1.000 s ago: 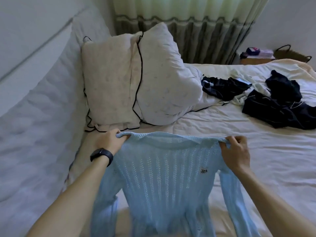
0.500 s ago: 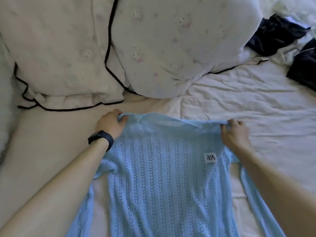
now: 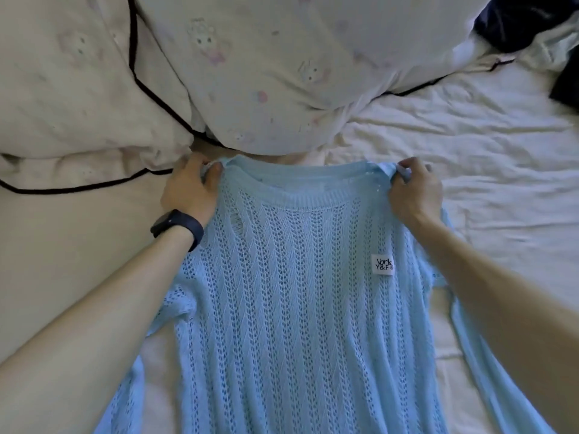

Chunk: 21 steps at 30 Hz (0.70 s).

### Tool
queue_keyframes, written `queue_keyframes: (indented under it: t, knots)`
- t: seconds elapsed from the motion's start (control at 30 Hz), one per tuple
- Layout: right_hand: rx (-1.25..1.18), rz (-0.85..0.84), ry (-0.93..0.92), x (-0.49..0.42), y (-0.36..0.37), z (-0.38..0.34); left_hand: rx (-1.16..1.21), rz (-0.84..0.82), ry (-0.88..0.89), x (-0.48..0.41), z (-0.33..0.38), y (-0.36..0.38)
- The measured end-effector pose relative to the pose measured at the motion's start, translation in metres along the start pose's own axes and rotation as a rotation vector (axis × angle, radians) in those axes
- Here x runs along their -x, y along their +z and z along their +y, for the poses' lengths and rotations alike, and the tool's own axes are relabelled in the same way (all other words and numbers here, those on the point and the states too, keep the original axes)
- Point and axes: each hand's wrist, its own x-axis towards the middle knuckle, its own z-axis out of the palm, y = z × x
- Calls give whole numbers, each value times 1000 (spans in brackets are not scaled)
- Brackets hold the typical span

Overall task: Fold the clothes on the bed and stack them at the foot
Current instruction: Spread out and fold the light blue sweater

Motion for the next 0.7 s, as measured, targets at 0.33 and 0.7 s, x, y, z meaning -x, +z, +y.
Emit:
queue_keyframes:
  t: [0.33, 0.7]
  knots:
    - [155, -228, -351, 157, 4, 45, -377, -172, 373, 162, 22, 33]
    - [365, -435, -113, 426, -74, 214, -445, -455, 110, 499, -40, 12]
